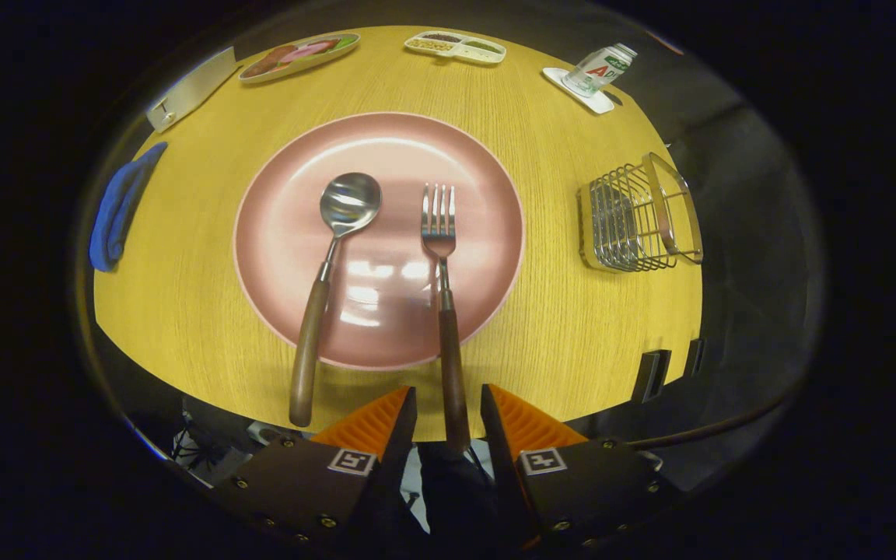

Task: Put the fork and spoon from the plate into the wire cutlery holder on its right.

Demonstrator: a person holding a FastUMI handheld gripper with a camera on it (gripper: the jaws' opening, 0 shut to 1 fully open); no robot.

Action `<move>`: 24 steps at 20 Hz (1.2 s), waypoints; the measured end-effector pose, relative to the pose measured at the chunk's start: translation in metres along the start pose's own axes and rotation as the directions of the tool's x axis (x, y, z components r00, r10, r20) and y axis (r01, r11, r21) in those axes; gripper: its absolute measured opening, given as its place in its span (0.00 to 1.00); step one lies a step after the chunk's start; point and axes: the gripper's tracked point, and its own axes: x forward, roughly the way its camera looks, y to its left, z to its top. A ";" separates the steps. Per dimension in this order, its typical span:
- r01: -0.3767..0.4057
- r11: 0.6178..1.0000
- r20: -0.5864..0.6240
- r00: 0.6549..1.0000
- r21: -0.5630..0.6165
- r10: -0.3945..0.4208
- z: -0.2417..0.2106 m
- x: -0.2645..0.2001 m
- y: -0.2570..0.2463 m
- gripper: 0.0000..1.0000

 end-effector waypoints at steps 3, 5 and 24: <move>-0.014 1.000 -0.023 1.000 -0.015 0.013 -0.005 0.001 -0.001 0.42; -0.010 1.000 -0.035 0.999 -0.010 0.010 -0.009 -0.006 0.000 0.18; 0.060 0.995 0.143 0.987 0.083 -0.071 0.034 -0.083 -0.030 0.07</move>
